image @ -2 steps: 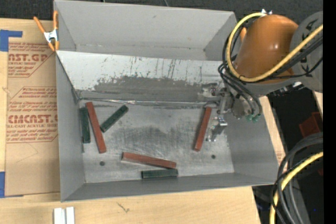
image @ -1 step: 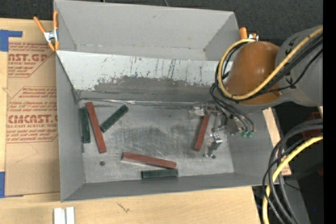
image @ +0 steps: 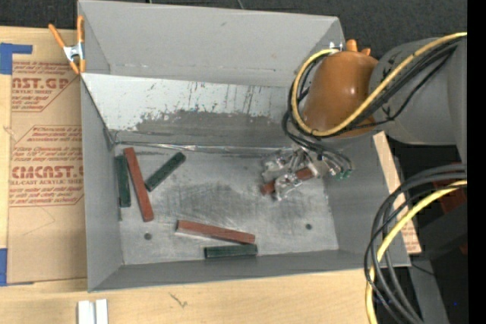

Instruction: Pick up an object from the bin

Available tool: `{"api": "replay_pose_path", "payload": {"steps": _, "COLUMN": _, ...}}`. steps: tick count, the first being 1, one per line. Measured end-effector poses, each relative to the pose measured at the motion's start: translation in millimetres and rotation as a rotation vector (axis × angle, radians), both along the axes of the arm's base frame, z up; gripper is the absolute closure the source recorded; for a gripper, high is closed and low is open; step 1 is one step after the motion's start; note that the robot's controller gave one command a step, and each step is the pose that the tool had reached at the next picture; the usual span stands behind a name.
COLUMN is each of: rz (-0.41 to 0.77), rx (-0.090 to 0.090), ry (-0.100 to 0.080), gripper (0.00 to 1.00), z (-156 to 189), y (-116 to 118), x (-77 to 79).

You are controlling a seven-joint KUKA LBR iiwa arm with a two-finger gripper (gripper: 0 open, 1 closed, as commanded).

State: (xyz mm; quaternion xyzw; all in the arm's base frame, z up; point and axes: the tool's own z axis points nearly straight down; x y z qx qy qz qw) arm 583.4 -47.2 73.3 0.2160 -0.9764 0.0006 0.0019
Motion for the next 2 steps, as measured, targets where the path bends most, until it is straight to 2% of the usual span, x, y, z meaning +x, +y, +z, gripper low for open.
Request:
{"api": "replay_pose_path", "payload": {"steps": 1, "rz": 0.000, "rx": 0.000, "ry": -0.001, "gripper": 1.00, "z": 0, "y": 0, "x": 0.1}}
{"api": "replay_pose_path", "payload": {"steps": 2, "rz": 0.017, "rx": 0.001, "ry": -0.014, "gripper": 1.00, "z": 198, "y": 1, "x": -15.7}}
